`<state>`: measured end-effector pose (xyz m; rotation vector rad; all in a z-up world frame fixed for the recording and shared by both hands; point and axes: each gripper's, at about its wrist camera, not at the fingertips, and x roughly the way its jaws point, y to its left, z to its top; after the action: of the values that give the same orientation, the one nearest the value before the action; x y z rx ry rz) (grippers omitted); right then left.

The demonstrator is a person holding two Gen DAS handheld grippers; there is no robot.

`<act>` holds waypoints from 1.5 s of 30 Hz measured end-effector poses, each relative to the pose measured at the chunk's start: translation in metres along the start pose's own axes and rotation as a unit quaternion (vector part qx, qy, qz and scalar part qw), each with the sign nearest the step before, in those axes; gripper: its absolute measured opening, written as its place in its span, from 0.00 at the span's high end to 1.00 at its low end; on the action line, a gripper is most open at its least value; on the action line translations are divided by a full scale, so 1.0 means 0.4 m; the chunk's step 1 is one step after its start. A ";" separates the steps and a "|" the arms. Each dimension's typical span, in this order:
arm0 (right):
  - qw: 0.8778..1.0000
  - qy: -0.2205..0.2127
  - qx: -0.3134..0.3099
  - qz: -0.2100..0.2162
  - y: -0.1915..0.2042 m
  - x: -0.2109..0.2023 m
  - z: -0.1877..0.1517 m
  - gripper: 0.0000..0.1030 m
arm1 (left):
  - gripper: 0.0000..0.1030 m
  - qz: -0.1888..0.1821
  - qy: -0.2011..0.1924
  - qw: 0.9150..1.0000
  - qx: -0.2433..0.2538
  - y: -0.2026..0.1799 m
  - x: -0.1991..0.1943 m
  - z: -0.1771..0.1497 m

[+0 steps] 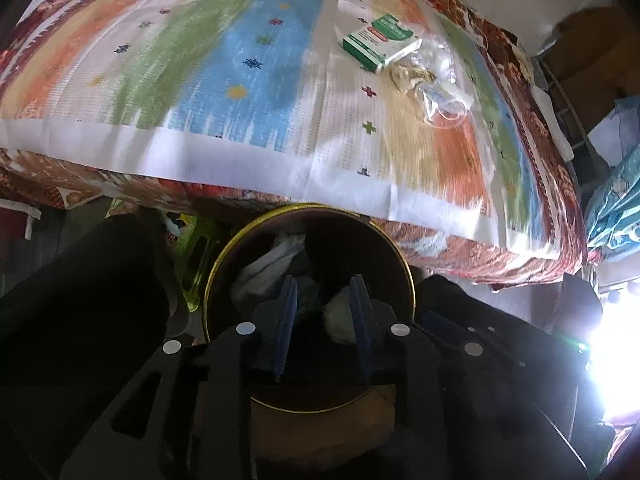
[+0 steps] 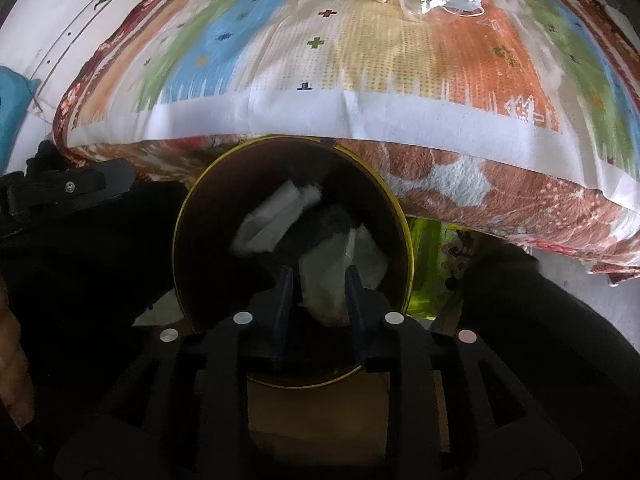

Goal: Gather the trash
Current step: 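Open both tools over the bin to drop the tissue and wrapper, then move both open tools back over the remaining trash on the blanket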

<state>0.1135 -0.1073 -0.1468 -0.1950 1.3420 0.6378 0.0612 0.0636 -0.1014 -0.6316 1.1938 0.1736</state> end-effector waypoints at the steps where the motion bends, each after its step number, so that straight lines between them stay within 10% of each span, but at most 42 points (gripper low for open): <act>1: 1.000 -0.003 -0.002 0.000 0.003 -0.003 0.001 0.69 | 0.74 -0.001 0.000 1.000 -0.002 0.000 0.000 0.003; 28: 0.987 -0.161 0.019 0.001 -0.072 -0.233 0.117 0.31 | 0.22 0.014 -0.105 0.990 0.097 -0.082 -0.111 0.174; 45: 0.981 -0.194 0.008 0.000 -0.100 -0.309 0.196 0.18 | 0.11 0.006 -0.147 0.981 0.129 -0.120 -0.118 0.290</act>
<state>0.1901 -0.1411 -0.0203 -0.0523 0.9701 0.6270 0.1588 0.0967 -0.0158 -0.3563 0.9155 0.1158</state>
